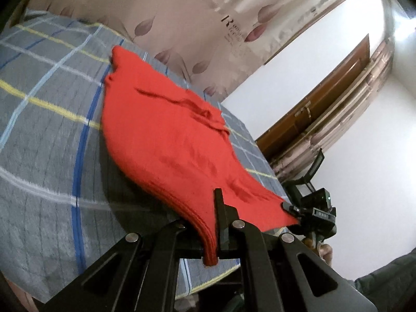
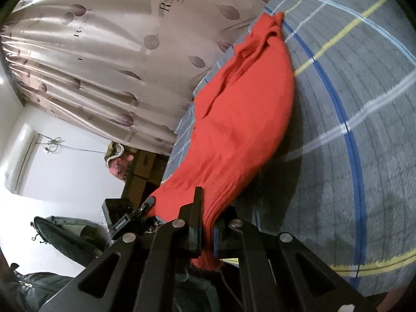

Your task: Fold small clothes

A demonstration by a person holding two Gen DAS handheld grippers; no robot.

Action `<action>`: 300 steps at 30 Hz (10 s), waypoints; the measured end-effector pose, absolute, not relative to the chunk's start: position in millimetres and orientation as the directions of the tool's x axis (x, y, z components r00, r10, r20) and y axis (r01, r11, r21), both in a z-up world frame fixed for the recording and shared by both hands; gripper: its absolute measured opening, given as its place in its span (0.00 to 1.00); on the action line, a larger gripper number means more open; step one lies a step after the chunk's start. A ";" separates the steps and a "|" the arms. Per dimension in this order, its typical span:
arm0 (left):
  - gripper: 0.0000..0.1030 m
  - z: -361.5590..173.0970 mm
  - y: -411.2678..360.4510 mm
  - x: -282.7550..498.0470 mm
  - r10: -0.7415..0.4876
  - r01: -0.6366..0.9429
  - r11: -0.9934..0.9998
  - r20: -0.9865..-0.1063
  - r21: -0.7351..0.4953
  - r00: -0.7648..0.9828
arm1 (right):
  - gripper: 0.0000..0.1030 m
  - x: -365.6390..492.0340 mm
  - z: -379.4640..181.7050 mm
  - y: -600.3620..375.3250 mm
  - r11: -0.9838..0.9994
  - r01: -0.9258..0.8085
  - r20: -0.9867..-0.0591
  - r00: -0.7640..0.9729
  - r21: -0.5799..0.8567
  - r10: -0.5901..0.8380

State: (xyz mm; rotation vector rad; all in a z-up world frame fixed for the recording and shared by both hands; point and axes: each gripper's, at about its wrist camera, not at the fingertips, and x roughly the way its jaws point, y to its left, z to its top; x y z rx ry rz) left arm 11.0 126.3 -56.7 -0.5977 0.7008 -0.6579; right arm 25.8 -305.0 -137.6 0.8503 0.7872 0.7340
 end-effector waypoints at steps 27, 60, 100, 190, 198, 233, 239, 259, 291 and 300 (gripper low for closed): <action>0.05 17.6 108.6 203.8 -0.620 0.324 0.711 -0.339 -0.624 0.708 | 0.05 235.7 -49.5 -325.0 0.555 -0.289 -0.339 0.551 0.780 0.763; 0.80 -32.5 149.1 339.4 -0.413 0.062 0.724 -0.359 -0.687 0.837 | 0.27 348.5 -115.6 -356.9 0.524 -0.093 -0.353 0.638 0.847 0.685; 0.07 -85.2 144.1 222.7 -0.397 0.139 0.906 -0.688 -0.400 0.607 | 0.07 224.7 -147.9 -339.1 0.736 -0.141 -0.600 0.490 0.662 0.633; 0.89 -22.2 70.8 228.7 0.058 -0.024 0.997 -0.477 0.078 0.877 | 0.72 241.5 -123.9 -215.8 0.991 -0.123 -0.705 0.707 -0.056 0.048; 0.89 -28.1 73.8 237.8 0.092 -0.046 0.993 -0.491 0.107 0.866 | 0.77 242.1 -126.2 -215.5 0.990 -0.131 -0.716 0.695 -0.044 0.060; 0.89 -88.6 161.5 347.5 -0.586 0.236 0.801 -0.641 -0.550 0.496 | 0.98 244.0 -128.6 -214.2 0.989 -0.143 -0.724 0.685 -0.029 0.077; 0.76 -91.1 150.9 371.4 -0.648 0.265 0.755 -0.618 -0.600 0.445 | 0.99 246.9 -129.4 -216.1 0.991 -0.128 -0.727 0.683 -0.026 0.070; 0.18 -81.7 125.3 372.8 -0.480 0.264 0.877 -0.708 -0.401 0.518 | 1.00 238.8 -122.2 -242.1 0.990 -0.090 -0.676 0.724 0.105 0.137; 0.15 1.9 -34.9 353.0 -0.496 0.141 0.859 -0.732 -0.492 0.466 | 1.00 213.2 -114.8 -283.7 0.869 -0.218 -0.480 0.761 0.444 0.436; 0.15 -25.5 -99.2 377.5 -0.547 0.074 0.821 -0.743 -0.566 0.385 | 1.00 214.1 -117.7 -303.3 0.803 -0.237 -0.426 0.747 0.546 0.510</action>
